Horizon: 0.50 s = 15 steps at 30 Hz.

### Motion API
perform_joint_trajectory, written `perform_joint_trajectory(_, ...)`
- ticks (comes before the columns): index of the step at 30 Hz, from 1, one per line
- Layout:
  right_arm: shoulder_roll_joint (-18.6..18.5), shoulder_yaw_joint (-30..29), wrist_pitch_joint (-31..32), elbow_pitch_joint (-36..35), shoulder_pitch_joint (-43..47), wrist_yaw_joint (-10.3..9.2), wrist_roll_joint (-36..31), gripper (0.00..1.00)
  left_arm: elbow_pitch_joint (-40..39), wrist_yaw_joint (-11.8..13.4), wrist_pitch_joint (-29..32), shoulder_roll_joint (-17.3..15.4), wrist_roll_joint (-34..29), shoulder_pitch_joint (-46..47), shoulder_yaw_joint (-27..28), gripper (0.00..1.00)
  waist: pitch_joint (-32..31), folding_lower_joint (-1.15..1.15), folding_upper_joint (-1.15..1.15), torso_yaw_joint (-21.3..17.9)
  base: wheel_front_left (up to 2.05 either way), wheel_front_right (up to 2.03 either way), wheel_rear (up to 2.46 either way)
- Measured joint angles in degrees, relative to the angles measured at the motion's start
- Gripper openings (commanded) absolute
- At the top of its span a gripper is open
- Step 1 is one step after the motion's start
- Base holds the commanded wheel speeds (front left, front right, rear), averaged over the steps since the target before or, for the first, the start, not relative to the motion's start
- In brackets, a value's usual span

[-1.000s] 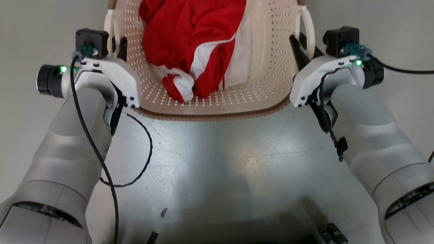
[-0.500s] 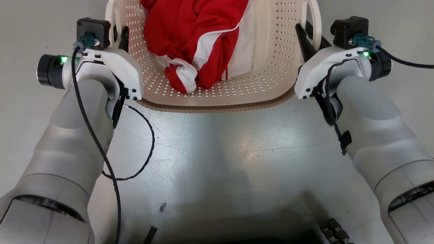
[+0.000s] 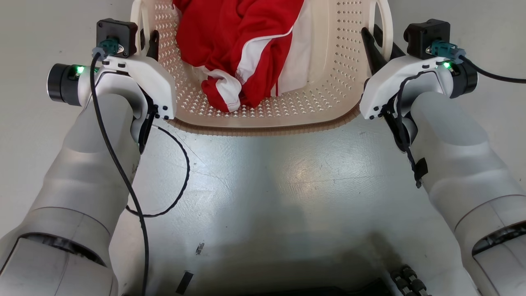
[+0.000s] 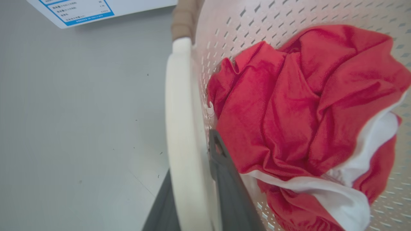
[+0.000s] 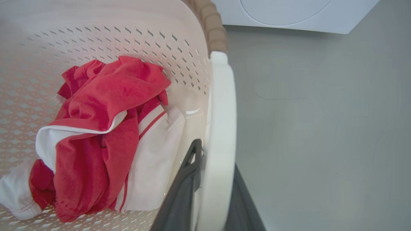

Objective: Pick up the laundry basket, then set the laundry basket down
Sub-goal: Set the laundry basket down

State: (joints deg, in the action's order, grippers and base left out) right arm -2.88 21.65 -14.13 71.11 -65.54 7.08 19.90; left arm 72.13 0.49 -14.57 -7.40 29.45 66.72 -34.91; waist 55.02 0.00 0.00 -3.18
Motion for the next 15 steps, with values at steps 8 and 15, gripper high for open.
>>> perform_joint_trajectory(8, -1.0, -3.9, -0.1, -1.5, 0.0, 0.14, -3.0, 1.0, 1.3, 1.1, 2.0, -1.0, 1.4, 0.4, 0.1, 1.0, -0.1, 0.0, 0.0, 0.0, 0.0, 0.0, 0.0)
perform_joint_trajectory(15, -1.0, -7.7, -0.1, -4.6, 2.4, 0.15, -6.4, 1.0, 1.5, 1.4, 2.0, -0.8, 2.2, 0.4, 0.3, 1.0, -1.1, 0.0, 0.0, -0.1, 0.0, 0.0, 0.0)
